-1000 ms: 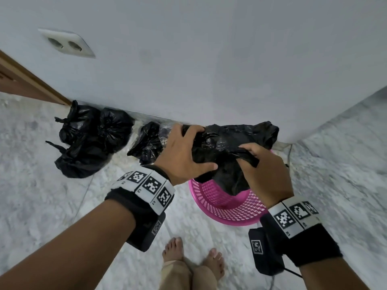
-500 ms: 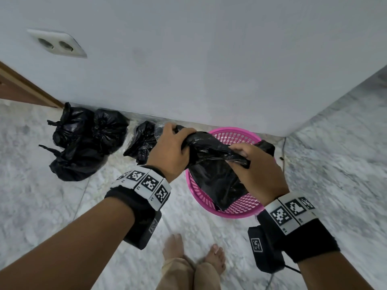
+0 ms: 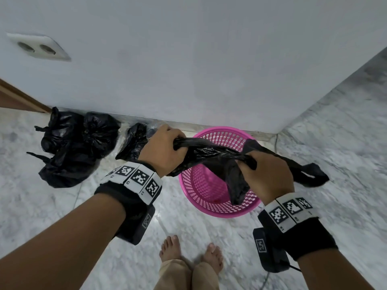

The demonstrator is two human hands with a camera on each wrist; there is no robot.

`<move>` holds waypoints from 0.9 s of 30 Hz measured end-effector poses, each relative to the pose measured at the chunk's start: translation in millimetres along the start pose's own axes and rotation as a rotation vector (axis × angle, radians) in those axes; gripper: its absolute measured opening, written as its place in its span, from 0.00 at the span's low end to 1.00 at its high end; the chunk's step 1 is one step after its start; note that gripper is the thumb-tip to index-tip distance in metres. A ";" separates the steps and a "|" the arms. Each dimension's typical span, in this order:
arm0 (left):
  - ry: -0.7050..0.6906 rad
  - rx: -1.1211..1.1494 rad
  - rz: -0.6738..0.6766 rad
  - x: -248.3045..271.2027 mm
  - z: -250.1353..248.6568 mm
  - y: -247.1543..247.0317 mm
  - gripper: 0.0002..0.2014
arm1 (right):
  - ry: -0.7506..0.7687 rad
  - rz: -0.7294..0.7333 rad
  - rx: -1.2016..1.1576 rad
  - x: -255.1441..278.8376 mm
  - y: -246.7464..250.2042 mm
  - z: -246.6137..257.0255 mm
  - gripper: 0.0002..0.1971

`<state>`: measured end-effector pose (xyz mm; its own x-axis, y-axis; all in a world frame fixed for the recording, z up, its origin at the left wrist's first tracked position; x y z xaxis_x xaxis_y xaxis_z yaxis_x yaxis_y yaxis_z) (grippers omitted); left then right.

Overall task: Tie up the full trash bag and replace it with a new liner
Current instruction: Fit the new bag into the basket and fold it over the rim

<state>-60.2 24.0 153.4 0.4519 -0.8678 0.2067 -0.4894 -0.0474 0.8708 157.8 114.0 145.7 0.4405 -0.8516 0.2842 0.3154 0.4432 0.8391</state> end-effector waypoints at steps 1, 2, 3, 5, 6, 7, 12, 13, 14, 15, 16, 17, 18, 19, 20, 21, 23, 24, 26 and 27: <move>-0.007 -0.004 -0.002 -1.1 0.7 -1.0 0.11 | -0.020 0.007 -0.039 -0.7 -1.6 -2.1 0.13; -0.003 -0.019 -0.001 -2.1 1.9 -1.2 0.11 | -0.040 0.018 -0.080 -1.2 -2.3 -4.5 0.12; 0.006 -0.032 -0.001 -3.3 4.2 -1.2 0.11 | -0.049 0.035 -0.109 -0.9 -2.3 -6.4 0.11; 0.038 -0.039 0.008 -6.0 11.4 -0.8 0.11 | -0.038 0.081 -0.099 -0.5 -2.7 -11.3 0.11; 0.063 -0.039 0.015 -7.3 15.8 -0.5 0.12 | -0.030 0.096 -0.067 -0.7 -2.8 -14.6 0.11; 0.086 -0.038 0.016 -8.4 20.0 0.3 0.12 | -0.025 0.101 -0.029 -1.5 -2.5 -18.5 0.10; 0.115 -0.081 0.013 -5.3 21.6 -1.5 0.12 | -0.047 0.094 -0.017 -4.7 -1.9 -35.3 0.08; 0.065 -0.117 -0.005 -3.1 17.6 -3.8 0.12 | -0.041 0.082 -0.048 -4.9 -2.7 -34.7 0.08; 0.013 -0.159 -0.008 0.4 11.8 -6.7 0.13 | -0.034 0.075 -0.082 -5.4 -5.0 -33.1 0.09; -0.036 -0.189 0.004 3.7 6.6 -11.7 0.14 | -0.024 0.078 -0.112 -6.0 -7.9 -30.0 0.09; -0.070 -0.207 0.035 7.2 1.6 -17.5 0.15 | -0.012 0.087 -0.138 -6.8 -11.7 -26.3 0.08; -0.098 -0.207 0.066 10.6 -2.8 -23.2 0.16 | 0.000 0.098 -0.159 -7.7 -15.6 -23.1 0.07; -0.115 -0.201 0.101 13.5 -7.1 -28.5 0.17 | 0.013 0.104 -0.180 -8.8 -19.2 -20.1 0.07; -0.137 -0.187 0.128 16.1 -10.4 -33.5 0.17 | 0.022 0.106 -0.197 -9.7 -22.0 -17.8 0.07; -0.159 -0.183 0.158 18.3 -13.7 -38.2 0.19 | 0.029 0.102 -0.213 -10.4 -24.2 -16.4 0.07; -0.184 -0.191 0.189 19.6 -15.2 -43.4 0.20 | 0.031 0.090 -0.223 -11.3 -25.5 -15.8 0.08; -0.209 -0.235 0.258 20.0 -13.9 -53.1 0.20 | 0.018 0.068 -0.226 -12.7 -26.7 -17.2 0.12; -0.202 -0.255 0.285 18.9 -10.7 -56.5 0.17 | 0.003 0.065 -0.224 -13.3 -27.1 -18.8 0.13; -0.148 -0.272 0.303 13.9 -0.1 -59.2 0.15 | -0.022 0.071 -0.208 -13.6 -27.2 -23.1 0.13; -0.113 -0.268 0.299 10.5 6.1 -58.9 0.15 | -0.025 0.068 -0.197 -13.1 -26.7 -26.0 0.13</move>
<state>-31.1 14.7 101.5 0.2277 -0.8734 0.4306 -0.3687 0.3320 0.8683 165.5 120.6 107.5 0.4461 -0.8233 0.3511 0.4448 0.5443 0.7112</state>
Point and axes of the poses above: each hand's wrist, its own x-axis away from the middle knuckle, its own y-axis out of the back of the hand, z = x × y, the point moved 5 cm from there along -x, towards the middle knuckle, and after that the axes turned 9 degrees about -x, right-handed, at the moved point
